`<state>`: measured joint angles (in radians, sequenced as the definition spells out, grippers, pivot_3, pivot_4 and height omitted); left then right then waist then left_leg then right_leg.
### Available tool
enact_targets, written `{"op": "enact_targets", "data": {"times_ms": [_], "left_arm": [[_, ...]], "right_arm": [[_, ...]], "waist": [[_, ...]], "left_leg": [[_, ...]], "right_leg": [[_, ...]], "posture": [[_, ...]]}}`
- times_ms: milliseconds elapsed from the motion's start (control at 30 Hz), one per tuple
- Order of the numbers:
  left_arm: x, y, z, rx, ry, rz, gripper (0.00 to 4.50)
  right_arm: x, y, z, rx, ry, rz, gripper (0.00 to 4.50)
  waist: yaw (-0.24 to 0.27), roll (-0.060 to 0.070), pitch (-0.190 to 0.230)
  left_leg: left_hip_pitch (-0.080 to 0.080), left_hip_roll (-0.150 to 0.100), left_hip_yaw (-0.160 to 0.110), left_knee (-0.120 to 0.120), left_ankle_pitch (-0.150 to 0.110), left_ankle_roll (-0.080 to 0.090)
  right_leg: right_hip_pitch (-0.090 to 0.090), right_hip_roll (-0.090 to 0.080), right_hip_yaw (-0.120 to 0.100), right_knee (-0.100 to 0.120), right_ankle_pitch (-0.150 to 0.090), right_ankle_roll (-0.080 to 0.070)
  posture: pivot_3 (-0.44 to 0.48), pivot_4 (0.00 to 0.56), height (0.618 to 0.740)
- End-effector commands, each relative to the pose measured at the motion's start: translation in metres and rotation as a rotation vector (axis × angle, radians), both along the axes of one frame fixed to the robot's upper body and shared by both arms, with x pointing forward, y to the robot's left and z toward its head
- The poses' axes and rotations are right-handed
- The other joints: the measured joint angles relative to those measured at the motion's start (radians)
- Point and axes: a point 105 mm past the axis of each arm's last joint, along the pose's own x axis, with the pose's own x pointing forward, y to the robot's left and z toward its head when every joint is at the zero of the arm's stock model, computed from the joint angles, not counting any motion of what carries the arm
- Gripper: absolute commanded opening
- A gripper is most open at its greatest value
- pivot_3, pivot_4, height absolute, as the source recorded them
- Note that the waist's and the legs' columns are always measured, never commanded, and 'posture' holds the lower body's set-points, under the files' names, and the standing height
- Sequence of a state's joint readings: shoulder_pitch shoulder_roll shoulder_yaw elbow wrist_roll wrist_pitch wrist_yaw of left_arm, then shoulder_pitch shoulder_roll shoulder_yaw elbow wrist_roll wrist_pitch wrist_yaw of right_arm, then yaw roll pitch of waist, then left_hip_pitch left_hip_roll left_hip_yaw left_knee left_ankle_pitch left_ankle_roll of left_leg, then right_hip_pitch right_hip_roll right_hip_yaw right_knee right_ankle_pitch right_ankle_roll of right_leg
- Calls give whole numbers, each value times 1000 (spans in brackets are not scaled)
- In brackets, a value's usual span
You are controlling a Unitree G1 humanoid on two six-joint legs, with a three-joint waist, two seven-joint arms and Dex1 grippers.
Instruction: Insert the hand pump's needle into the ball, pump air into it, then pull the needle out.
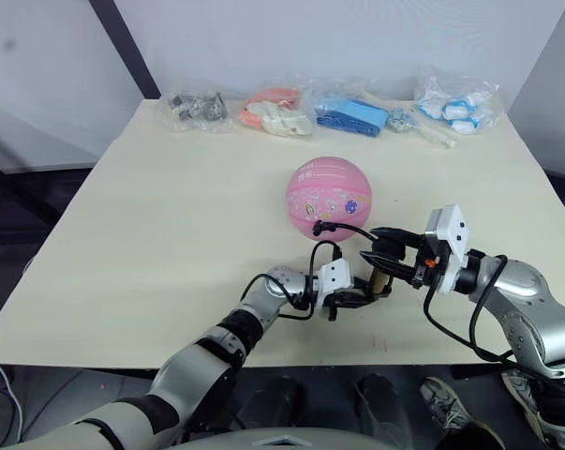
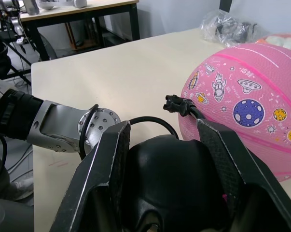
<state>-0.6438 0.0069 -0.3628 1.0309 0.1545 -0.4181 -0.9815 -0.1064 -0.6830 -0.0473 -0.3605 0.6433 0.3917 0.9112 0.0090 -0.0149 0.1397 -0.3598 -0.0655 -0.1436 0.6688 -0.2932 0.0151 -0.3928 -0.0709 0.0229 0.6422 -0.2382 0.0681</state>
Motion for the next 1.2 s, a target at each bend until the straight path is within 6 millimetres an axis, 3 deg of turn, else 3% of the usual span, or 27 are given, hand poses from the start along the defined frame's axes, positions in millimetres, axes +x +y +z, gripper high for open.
{"op": "enact_targets", "data": {"times_ms": [33,333,700,1000,1200], "left_arm": [[-13,11,-27,87,94,0,1043],[-15,11,-29,87,98,-2,1043],[-16,9,-29,86,98,-7,1043],[-15,10,-29,89,96,-8,1043],[-14,10,-28,81,96,5,1043]], "right_arm": [[2,-7,1,-33,43,-18,1753],[-4,-23,86,-6,-15,27,1753],[-14,-35,143,23,-64,35,1753],[-12,-35,161,55,-65,29,1753],[-13,-27,123,6,38,50,1753]], "waist": [[0,0,0],[7,5,5],[6,5,6],[6,4,6],[6,4,5]], "left_leg": [[0,0,0,0,0,0],[-4,-1,-1,0,0,0],[-5,-1,-1,0,0,0],[-6,-1,-1,0,0,0],[-5,-1,-1,0,0,0]], "right_leg": [[0,0,0,0,0,0],[-3,-2,-1,0,0,-1],[-3,-2,-1,-1,0,-1],[-3,-2,-1,-1,0,0],[-3,-2,-1,-1,0,-1]], "posture": [[0,150,740],[0,150,740],[0,150,740],[0,150,740],[0,150,740]]}}
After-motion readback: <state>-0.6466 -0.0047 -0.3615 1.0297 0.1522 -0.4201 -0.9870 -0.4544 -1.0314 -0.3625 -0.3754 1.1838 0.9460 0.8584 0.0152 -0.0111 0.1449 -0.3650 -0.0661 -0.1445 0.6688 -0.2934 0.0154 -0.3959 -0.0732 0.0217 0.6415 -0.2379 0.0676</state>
